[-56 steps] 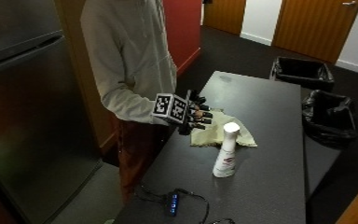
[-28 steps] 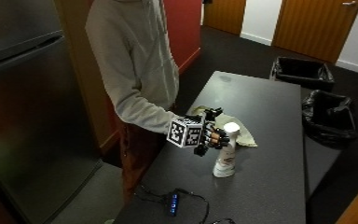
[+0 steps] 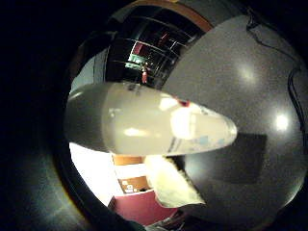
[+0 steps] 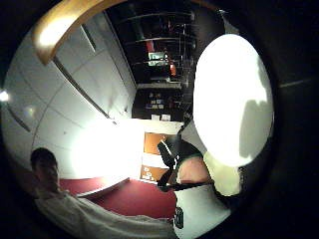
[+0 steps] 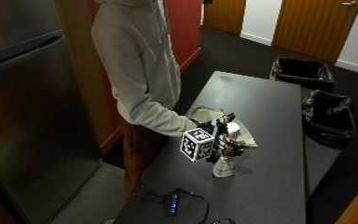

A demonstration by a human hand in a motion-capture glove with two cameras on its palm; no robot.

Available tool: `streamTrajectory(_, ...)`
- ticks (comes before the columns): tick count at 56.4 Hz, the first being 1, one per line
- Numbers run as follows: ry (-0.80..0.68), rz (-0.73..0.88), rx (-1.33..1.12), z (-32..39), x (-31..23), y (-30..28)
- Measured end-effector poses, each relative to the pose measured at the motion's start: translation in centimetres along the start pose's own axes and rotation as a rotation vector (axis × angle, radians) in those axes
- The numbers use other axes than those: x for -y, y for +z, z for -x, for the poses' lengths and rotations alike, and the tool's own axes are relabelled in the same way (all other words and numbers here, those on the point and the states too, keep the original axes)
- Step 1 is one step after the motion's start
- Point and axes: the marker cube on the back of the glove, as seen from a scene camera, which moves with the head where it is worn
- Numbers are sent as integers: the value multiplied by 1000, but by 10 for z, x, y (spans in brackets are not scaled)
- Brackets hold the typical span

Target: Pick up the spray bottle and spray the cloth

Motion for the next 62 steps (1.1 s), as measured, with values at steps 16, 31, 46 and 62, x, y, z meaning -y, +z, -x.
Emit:
streamTrajectory(16,0,40,-42,-9,17,21)
streamTrajectory(31,-27,150,-149,-5,35,62)
streamTrajectory(46,-104,562,-393,20,8,97)
streamTrajectory(62,-360,756,-893,89,-6,148)
